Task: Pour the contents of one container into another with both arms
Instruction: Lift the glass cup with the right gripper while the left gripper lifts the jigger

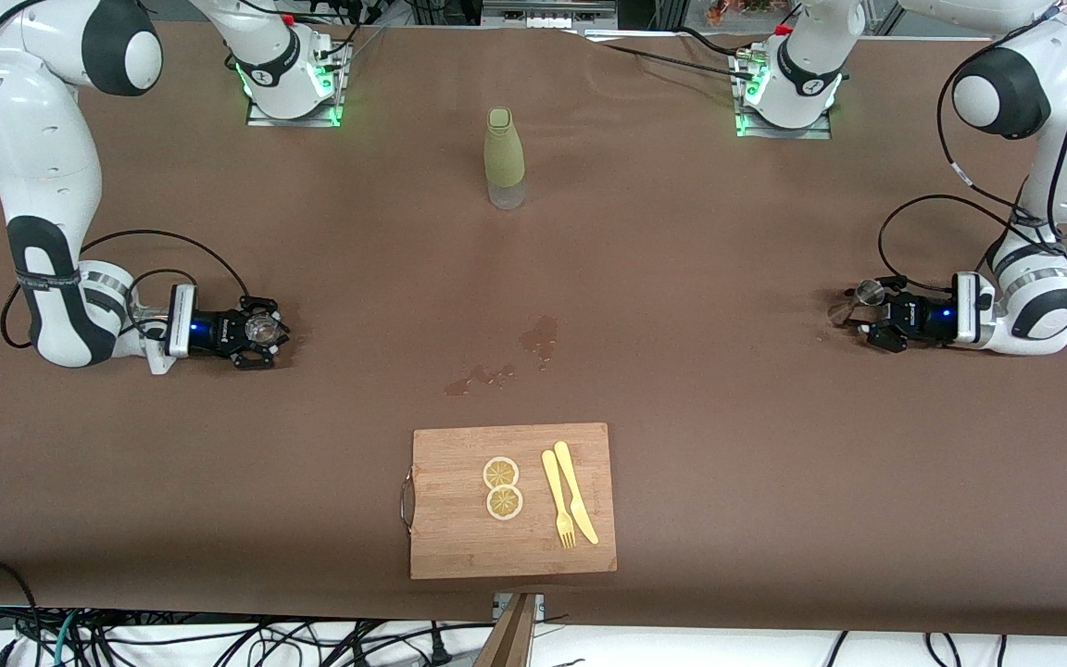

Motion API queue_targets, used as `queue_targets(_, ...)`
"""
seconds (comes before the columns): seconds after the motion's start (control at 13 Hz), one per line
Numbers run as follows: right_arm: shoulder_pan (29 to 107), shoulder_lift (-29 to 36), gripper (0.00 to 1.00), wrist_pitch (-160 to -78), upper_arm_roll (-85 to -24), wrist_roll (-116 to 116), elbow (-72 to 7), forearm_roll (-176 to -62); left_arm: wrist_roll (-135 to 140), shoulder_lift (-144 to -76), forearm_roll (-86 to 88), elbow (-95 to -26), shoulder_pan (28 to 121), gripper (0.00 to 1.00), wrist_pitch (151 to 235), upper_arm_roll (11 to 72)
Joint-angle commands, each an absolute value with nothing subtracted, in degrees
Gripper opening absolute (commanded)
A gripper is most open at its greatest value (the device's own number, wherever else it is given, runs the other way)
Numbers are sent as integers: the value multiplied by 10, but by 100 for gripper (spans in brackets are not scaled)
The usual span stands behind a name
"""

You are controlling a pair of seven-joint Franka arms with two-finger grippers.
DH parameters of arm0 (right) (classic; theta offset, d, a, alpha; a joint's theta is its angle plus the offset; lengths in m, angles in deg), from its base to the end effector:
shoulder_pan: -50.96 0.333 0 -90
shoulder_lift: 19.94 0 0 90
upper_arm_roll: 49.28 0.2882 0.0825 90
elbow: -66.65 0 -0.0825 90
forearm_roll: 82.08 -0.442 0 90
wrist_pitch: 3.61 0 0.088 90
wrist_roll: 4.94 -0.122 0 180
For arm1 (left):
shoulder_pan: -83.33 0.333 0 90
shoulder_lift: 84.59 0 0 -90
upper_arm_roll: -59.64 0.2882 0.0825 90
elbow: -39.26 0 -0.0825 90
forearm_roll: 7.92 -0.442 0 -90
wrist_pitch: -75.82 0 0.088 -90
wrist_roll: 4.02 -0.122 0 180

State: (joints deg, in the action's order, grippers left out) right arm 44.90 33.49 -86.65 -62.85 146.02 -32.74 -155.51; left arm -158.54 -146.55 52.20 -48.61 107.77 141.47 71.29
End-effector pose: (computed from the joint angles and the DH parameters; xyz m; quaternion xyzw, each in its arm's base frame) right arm 0.5584 -0.0768 -0.0092 -0.5568 -0.5406 -0.4065 0.4822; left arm 0.5016 0.2133 -0.0205 0.4971 -0.5125 0.4398 0.5447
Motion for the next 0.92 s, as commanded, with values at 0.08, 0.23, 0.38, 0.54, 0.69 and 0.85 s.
queue_targets(0.08, 444, 340, 4, -833, -622, 1395, -304, -1566, -1619, -1466, 508, -489, 1080, 36, 1416, 714)
queue_targets(0.23, 445, 338, 1, -825, -614, 1360, -291, -1570, -1619, -1466, 508, -492, 1081, 28, 1416, 714)
queue_targets(0.38, 447, 337, 1, -824, -605, 1331, -281, -1570, -1625, -1466, 508, -494, 1086, 6, 1416, 714)
queue_targets(0.54, 448, 335, 0, -825, -594, 1321, -270, -1574, -1641, -1466, 510, -495, 1086, 0, 1416, 713)
queue_targets(0.69, 454, 332, 0, -832, -587, 1321, -258, -1578, -1678, -1467, 518, -494, 1086, 0, 1417, 711)
queue_targets(0.85, 471, 331, 0, -842, -587, 1321, -257, -1598, -1682, -1467, 518, -493, 1086, 0, 1420, 705)
